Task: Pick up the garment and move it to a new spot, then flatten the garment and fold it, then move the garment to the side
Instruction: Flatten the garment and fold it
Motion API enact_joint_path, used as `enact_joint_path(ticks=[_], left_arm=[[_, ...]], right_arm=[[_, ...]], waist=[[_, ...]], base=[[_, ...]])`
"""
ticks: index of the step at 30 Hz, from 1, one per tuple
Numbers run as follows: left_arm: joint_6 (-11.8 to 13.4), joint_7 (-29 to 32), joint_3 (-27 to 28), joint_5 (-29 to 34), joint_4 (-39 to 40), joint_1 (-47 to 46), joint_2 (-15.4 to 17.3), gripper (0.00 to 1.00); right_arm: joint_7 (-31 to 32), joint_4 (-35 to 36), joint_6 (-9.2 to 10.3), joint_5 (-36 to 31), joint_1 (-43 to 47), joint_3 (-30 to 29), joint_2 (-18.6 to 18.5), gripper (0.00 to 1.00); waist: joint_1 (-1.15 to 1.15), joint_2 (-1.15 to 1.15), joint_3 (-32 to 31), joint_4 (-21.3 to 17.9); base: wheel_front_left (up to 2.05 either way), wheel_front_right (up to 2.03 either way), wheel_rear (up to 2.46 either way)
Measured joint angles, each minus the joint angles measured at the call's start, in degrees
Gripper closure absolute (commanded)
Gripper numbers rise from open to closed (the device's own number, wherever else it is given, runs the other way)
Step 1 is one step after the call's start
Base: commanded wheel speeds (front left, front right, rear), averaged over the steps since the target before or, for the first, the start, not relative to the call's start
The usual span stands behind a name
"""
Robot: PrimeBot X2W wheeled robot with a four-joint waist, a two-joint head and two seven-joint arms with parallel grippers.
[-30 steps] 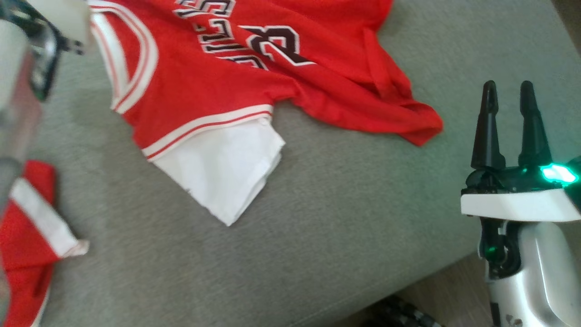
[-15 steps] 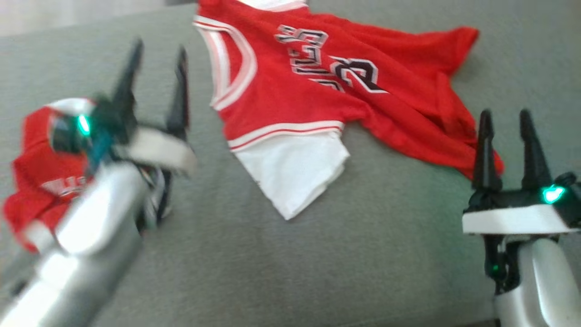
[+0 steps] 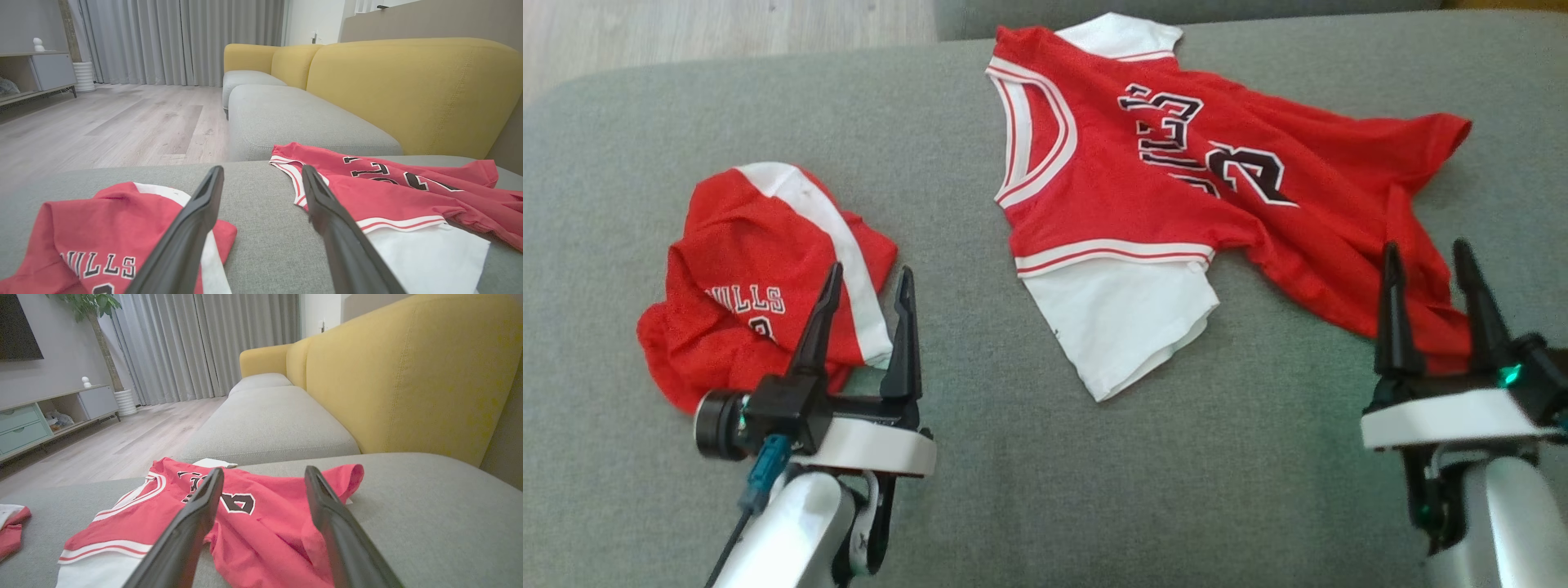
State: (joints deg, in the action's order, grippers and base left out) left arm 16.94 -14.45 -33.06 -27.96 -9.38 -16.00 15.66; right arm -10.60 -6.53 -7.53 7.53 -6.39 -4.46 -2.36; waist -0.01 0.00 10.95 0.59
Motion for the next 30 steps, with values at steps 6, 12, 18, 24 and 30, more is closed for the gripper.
enact_joint_path(ticks=[6,12,18,24,30], left_arm=[[-2.5,0.0,2.1,2.6,-0.3,-0.1,-1.7,0.0],[-5.1,0.0,4.2,4.6,-1.1,-1.2,-3.8,0.0],[-7.6,0.0,5.4,6.4,-2.6,-2.5,-5.7,0.0],[-9.4,0.0,6.4,8.0,-3.6,-4.0,-7.4,0.0],[-11.0,0.0,6.9,9.9,-5.8,-4.5,-8.7,0.0]], right_arm=[[5.0,2.8,0.0,-4.0,-4.0,-3.0,-0.4,0.0],[17.4,-0.6,0.0,-3.3,-15.3,-7.0,-5.2,0.0],[28.2,-12.4,0.0,-2.4,-23.3,-9.3,-9.7,0.0],[31.6,-22.5,0.0,-6.1,-28.2,-13.0,-11.8,0.0],[29.8,-30.9,0.0,-8.9,-33.2,-15.7,-12.9,0.0]], waist=[[0.0,0.0,1.6,0.8],[0.02,0.0,4.6,1.9],[0.02,0.0,7.5,3.6],[0.02,0.0,9.7,5.4],[0.01,0.0,11.2,6.3]], base=[[0.0,0.0,0.0],[0.0,0.0,0.0],[0.0,0.0,0.0],[0.0,0.0,0.0],[0.0,0.0,0.0]])
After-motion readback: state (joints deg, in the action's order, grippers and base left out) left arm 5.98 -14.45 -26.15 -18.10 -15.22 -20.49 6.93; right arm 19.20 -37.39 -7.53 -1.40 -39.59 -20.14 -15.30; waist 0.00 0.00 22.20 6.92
